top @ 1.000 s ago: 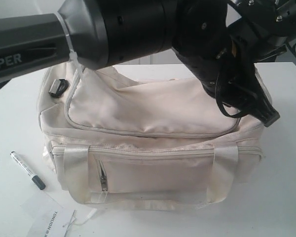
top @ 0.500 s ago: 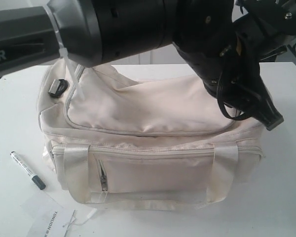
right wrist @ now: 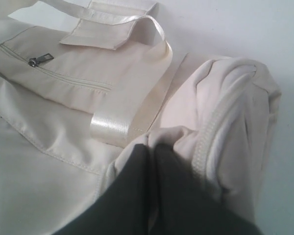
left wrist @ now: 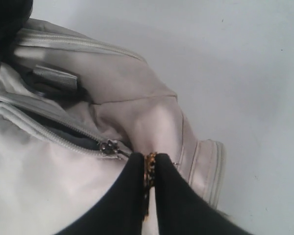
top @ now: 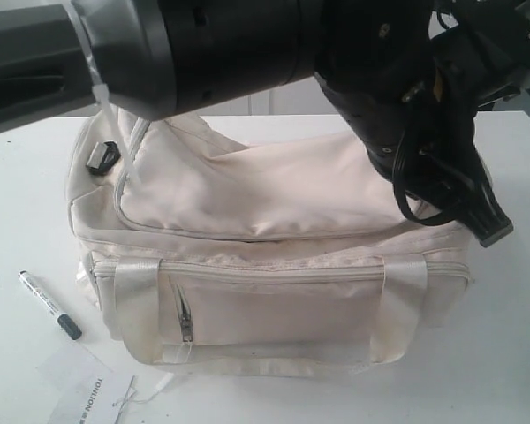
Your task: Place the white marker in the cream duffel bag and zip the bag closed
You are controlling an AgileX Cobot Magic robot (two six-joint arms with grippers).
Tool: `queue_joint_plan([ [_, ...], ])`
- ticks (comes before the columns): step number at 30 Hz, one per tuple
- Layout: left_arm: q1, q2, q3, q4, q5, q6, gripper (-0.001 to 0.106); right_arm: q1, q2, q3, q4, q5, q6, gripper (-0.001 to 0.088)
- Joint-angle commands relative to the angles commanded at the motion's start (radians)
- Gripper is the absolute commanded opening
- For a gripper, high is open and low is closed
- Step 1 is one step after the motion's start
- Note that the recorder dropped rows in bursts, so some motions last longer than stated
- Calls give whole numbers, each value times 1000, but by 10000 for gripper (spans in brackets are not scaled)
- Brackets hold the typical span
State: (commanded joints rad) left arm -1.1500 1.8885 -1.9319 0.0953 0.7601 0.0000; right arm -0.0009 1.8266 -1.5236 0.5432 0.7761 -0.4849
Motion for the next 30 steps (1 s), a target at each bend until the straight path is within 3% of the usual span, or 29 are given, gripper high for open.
queue_joint_plan([
  [16, -49, -27, 0, -5, 56, 27, 0, 0, 0, 0, 0, -12, 0, 0],
  [30, -50, -27, 0, -7, 148, 53, 0, 0, 0, 0, 0, -19, 0, 0],
])
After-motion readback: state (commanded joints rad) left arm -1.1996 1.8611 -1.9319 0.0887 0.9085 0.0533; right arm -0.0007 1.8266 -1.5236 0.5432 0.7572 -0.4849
